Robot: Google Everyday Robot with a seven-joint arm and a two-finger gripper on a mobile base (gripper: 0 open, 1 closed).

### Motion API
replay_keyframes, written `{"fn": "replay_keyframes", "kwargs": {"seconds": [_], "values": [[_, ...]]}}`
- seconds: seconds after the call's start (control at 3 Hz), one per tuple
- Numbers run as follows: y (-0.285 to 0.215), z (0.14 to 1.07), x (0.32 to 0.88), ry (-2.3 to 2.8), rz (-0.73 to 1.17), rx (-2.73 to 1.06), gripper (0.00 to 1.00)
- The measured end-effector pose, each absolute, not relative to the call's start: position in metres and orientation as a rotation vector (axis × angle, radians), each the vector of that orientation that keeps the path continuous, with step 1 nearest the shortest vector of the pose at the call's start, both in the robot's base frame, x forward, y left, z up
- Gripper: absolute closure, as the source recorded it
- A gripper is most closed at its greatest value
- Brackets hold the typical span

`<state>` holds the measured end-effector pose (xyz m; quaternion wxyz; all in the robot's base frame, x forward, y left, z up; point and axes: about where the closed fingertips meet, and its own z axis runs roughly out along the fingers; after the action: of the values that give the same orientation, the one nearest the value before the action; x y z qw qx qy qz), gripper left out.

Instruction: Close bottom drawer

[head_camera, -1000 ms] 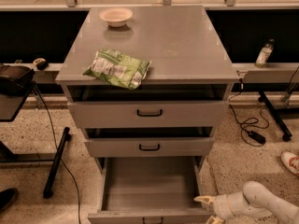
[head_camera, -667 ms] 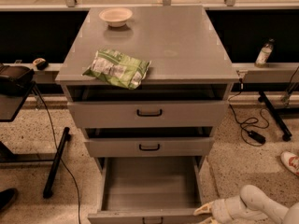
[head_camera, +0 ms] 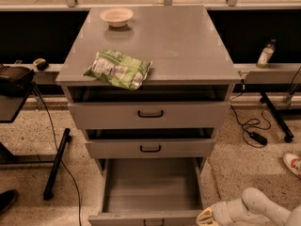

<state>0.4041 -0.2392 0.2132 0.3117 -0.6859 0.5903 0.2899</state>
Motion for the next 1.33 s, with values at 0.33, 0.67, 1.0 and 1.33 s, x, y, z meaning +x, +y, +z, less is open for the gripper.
{"fn": "replay_keyframes", "kwargs": {"seconds": [0.33,0.67,1.0,1.33], "values": [[-0.241,0.197,0.402,1.621,0.704,-1.790,1.00],[-0.241,0.195,0.392,1.644,0.566,-1.805,1.00],[-0.231,0.186,0.382,1.680,0.436,-1.796,1.00],[-0.238,0.179,0.395,1.712,0.338,-1.781,1.00]]}}
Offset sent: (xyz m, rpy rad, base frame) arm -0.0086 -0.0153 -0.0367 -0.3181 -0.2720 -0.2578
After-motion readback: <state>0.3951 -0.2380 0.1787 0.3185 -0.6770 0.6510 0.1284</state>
